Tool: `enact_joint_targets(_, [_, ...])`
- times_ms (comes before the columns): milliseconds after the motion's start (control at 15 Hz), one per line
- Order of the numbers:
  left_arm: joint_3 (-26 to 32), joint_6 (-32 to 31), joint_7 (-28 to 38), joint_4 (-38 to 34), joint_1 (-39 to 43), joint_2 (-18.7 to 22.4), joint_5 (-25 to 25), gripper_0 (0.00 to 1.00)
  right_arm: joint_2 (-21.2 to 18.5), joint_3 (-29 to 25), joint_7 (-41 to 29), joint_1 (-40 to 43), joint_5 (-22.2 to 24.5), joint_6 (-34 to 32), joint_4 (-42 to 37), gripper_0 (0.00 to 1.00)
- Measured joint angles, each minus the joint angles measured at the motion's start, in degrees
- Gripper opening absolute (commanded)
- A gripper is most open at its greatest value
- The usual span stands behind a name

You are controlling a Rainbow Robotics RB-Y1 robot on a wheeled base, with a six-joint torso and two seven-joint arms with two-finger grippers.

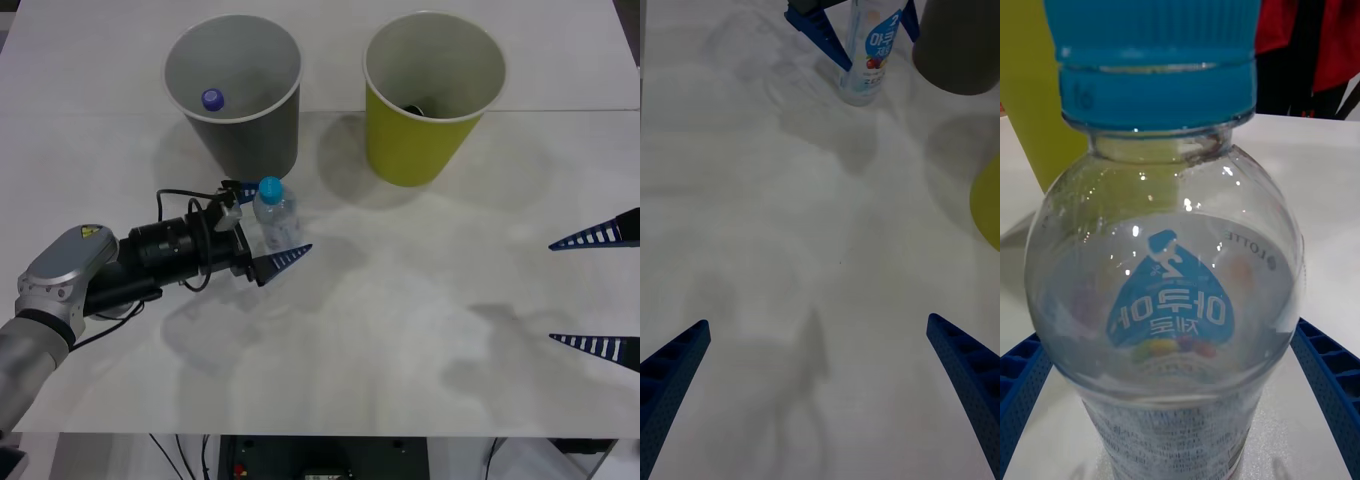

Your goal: Put the can into the green bin and the plastic bottle into the gray bin

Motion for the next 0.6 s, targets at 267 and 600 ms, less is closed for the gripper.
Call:
enact_joint_targets(267, [0.0, 0.0, 0.1, 1.4, -1.0, -1.0, 0.0, 0.00, 0.0, 0.0, 0.0, 0.0, 0.0, 0.0, 0.0, 1.00])
enact_joint_targets(600, [0.0, -0.2, 1.2, 1.4, -1.1, -1.0, -0.1, 0.00, 0.0, 0.0, 0.0, 0.0, 0.0, 0.0, 0.0, 1.00])
